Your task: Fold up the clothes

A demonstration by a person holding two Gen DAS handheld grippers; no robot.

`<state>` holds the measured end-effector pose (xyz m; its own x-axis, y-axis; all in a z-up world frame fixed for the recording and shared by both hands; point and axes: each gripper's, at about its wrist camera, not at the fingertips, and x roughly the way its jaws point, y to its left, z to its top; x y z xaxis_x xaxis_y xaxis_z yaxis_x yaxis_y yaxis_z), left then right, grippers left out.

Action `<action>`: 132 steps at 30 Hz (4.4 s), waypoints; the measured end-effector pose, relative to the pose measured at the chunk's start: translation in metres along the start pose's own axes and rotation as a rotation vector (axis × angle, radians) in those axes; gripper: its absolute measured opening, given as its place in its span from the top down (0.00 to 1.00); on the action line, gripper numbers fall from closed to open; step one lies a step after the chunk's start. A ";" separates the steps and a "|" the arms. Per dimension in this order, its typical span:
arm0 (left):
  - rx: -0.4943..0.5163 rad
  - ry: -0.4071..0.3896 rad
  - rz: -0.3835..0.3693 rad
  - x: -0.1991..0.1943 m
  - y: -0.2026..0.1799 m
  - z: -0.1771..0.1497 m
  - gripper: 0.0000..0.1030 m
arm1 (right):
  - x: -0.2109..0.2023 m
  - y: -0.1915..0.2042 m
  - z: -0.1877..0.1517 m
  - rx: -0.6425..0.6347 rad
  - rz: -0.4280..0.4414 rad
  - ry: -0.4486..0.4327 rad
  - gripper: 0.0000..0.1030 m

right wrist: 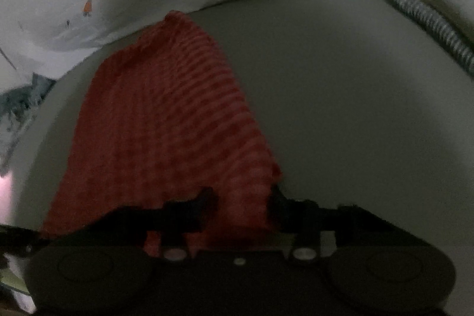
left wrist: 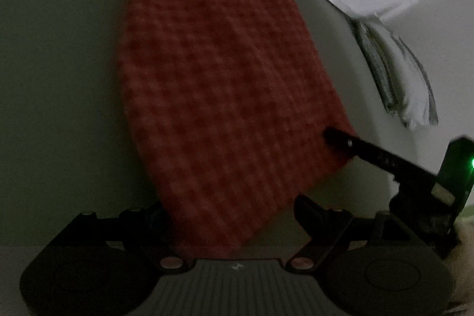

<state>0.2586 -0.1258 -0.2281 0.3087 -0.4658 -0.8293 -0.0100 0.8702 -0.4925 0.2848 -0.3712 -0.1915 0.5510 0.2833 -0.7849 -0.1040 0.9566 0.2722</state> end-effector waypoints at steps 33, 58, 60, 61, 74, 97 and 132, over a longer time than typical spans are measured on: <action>-0.092 -0.204 0.156 -0.057 0.046 0.072 0.24 | -0.022 0.022 0.056 -0.093 -0.009 -0.048 0.45; 0.212 -0.221 0.100 0.064 0.020 0.248 0.58 | 0.204 0.069 0.225 -0.389 0.256 0.094 0.78; 0.238 -0.243 0.138 0.066 0.014 0.248 0.74 | 0.202 0.076 0.225 -0.426 0.260 0.069 0.86; 0.225 -0.242 0.120 0.067 0.013 0.251 0.79 | 0.199 0.078 0.226 -0.432 0.263 0.056 0.88; 0.567 -0.431 0.155 -0.050 -0.077 0.180 0.79 | 0.054 0.099 0.189 -0.666 0.202 -0.253 0.88; 0.806 -0.127 0.285 -0.038 -0.103 -0.070 0.30 | -0.042 0.065 -0.026 -0.885 0.144 -0.011 0.56; 0.597 -0.165 0.415 -0.056 -0.075 -0.083 0.33 | -0.055 0.077 -0.052 -0.650 -0.010 -0.026 0.53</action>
<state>0.1629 -0.1785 -0.1661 0.5309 -0.0902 -0.8426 0.3468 0.9304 0.1189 0.2033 -0.3094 -0.1559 0.5740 0.2800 -0.7695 -0.5740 0.8078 -0.1342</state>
